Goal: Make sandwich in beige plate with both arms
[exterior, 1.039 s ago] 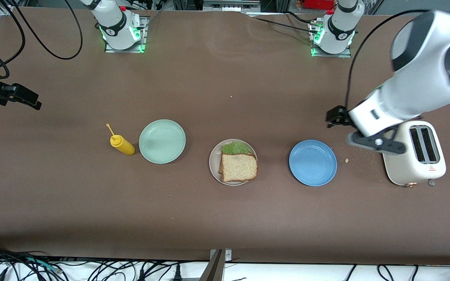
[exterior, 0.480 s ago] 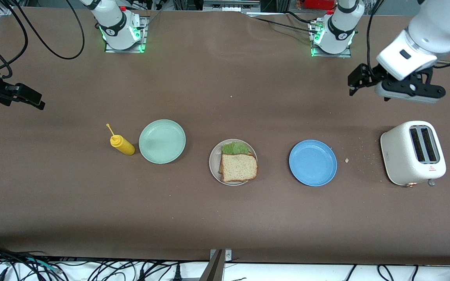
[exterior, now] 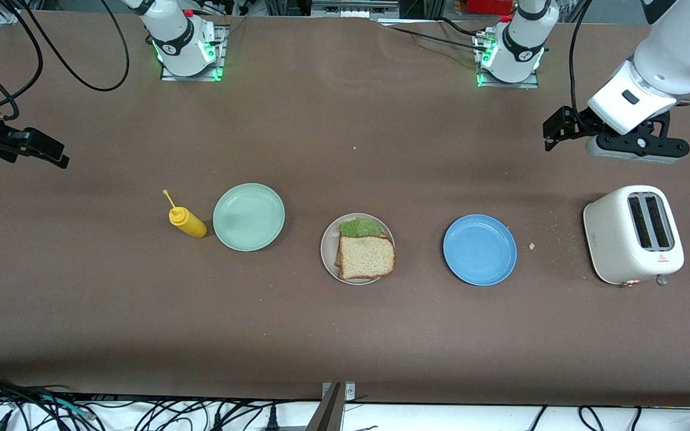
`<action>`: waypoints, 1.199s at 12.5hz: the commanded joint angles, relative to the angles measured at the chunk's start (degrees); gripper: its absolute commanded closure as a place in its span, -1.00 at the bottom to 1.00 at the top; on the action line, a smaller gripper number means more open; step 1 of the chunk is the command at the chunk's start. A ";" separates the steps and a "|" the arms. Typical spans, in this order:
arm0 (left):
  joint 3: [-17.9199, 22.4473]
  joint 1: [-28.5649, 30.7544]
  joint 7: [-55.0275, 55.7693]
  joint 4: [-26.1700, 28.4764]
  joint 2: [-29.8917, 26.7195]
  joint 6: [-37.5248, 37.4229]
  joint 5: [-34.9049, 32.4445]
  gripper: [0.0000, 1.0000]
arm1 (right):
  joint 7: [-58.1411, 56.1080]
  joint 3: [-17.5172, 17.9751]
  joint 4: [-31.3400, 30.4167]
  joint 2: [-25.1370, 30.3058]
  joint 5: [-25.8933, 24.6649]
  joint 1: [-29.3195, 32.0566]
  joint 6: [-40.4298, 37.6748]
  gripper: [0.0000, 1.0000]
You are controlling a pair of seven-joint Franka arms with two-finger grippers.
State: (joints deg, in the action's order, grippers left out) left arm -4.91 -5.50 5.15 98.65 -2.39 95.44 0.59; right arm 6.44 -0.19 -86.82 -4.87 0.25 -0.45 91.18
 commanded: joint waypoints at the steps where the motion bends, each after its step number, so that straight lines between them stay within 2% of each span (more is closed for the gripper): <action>1: -0.28 0.22 -0.40 -1.71 0.81 -0.96 -1.38 -1.00 | -0.46 -0.16 0.95 -0.31 0.80 -0.08 -0.47 -1.00; 8: -0.19 0.14 -0.31 -4.43 2.13 -1.93 -1.47 -1.00 | -0.46 -0.16 0.86 -0.31 0.89 -0.08 -0.56 -1.00; 15: -0.28 0.14 -0.31 -4.70 2.48 -2.02 -1.47 -1.00 | -0.46 -0.16 0.86 -0.31 0.89 -0.08 -0.56 -1.00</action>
State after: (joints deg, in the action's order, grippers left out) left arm -4.91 -5.48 5.15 95.98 -0.90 94.91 0.55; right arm 6.44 -0.19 -86.82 -4.88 0.25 -0.45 91.17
